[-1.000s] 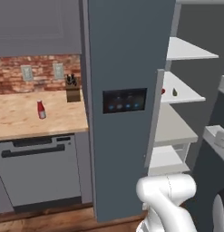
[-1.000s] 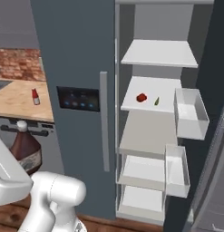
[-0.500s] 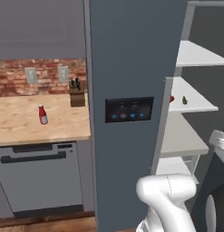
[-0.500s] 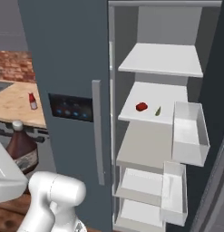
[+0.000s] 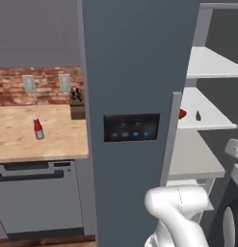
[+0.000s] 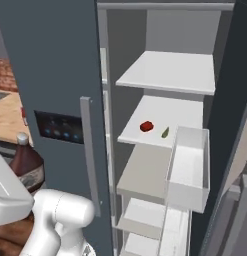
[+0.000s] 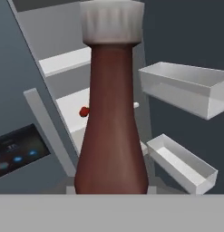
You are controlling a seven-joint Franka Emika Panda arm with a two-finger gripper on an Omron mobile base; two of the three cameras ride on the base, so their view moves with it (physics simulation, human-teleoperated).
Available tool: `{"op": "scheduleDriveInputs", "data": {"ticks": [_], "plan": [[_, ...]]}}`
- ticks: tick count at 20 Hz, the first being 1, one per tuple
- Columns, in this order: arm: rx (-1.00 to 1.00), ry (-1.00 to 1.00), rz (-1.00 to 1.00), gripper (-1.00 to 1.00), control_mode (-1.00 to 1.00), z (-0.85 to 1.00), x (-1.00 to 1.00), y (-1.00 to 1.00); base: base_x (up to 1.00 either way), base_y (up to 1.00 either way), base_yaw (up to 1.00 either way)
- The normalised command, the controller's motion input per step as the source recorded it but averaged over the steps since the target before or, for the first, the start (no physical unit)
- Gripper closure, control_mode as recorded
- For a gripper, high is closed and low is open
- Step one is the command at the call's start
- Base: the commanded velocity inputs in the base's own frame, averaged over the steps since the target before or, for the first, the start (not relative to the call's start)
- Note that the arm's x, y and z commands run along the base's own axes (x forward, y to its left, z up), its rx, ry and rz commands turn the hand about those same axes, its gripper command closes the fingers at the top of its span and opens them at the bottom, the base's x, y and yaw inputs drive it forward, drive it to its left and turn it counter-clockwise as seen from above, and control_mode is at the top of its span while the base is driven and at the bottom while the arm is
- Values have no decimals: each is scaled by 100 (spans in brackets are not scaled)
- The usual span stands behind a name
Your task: Place the ketchup and ketchup from the counter to the top shelf of the fridge. If the existing items in the fridge are on the top shelf, move them to other shelves.
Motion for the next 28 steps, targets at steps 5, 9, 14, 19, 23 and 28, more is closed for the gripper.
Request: {"op": "scheduleDriveInputs", "data": {"ticks": [5,9,14,19,23,28], "plan": [[0,0,0,100,100,0,0,0,35,-27,10],[0,0,0,100,100,0,0,0,17,-63,6],[0,0,0,100,100,0,0,0,26,-57,6],[0,0,0,100,100,0,0,0,33,-30,8],[0,0,0,100,100,0,0,0,35,-18,7],[0,0,0,100,100,0,0,0,34,-23,8]]}}
